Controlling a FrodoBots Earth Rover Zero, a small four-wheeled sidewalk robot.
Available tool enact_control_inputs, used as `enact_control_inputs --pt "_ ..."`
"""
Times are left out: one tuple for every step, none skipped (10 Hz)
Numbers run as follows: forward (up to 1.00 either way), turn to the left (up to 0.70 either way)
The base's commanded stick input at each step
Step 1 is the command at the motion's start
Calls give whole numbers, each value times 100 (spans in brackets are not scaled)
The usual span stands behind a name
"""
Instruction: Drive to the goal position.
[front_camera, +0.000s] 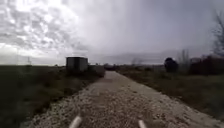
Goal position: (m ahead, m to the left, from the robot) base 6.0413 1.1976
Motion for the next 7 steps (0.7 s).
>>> enact_control_inputs --pt "50 0" --pt "50 0" --pt "50 0" --pt "50 -20" --pt "50 -46" --pt "50 -22" --pt "50 0"
